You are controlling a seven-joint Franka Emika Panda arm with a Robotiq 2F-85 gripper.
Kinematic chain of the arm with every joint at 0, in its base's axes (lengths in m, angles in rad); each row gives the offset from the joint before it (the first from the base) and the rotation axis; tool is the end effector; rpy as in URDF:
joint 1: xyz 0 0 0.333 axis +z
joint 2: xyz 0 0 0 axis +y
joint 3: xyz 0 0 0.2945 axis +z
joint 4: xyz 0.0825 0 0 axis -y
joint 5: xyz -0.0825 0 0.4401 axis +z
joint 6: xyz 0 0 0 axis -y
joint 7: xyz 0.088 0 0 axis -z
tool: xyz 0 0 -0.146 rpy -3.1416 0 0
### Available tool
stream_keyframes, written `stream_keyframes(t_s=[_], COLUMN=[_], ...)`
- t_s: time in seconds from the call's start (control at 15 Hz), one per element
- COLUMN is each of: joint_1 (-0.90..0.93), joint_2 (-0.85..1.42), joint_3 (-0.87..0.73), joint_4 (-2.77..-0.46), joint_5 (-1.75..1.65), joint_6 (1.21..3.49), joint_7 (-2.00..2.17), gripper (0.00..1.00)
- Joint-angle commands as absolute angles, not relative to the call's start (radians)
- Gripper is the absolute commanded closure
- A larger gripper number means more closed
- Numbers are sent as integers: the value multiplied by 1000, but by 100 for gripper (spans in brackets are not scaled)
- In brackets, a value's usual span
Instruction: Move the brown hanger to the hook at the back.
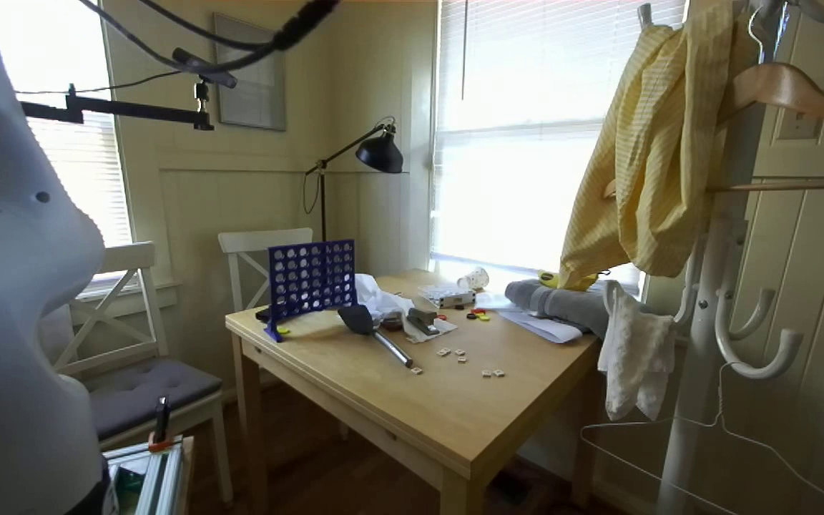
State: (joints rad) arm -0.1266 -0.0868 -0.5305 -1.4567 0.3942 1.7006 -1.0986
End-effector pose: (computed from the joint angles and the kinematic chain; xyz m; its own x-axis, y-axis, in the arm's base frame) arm 0.5006 -0.3404 0.6975 0.7664 0.3922 0.5087 0.4124 -0.9076 0.0784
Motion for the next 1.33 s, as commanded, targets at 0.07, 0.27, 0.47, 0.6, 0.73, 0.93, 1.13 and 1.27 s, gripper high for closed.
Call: stream_keyframes(t_s=[0.07, 0.27, 0.47, 0.6, 0.73, 0.93, 1.13, 1.27], joint_1=[-173, -228, -289, -243, -261, -285, -385, -420], joint_2=[150, 268, 363, 293, 326, 357, 381, 422], joint_3=[-546, -538, -525, -526, -526, -513, -371, -319], joint_4=[-1202, -1066, -939, -1054, -1012, -972, -906, -852], joint_5=[593, 674, 746, 697, 712, 744, 694, 696], joint_6=[1531, 1386, 1305, 1361, 1349, 1335, 1369, 1415], joint_7=[-1319, -1451, -1522, -1501, -1508, -1576, -1670, -1674], gripper=[0, 0, 0, 0, 0, 0, 0, 0])
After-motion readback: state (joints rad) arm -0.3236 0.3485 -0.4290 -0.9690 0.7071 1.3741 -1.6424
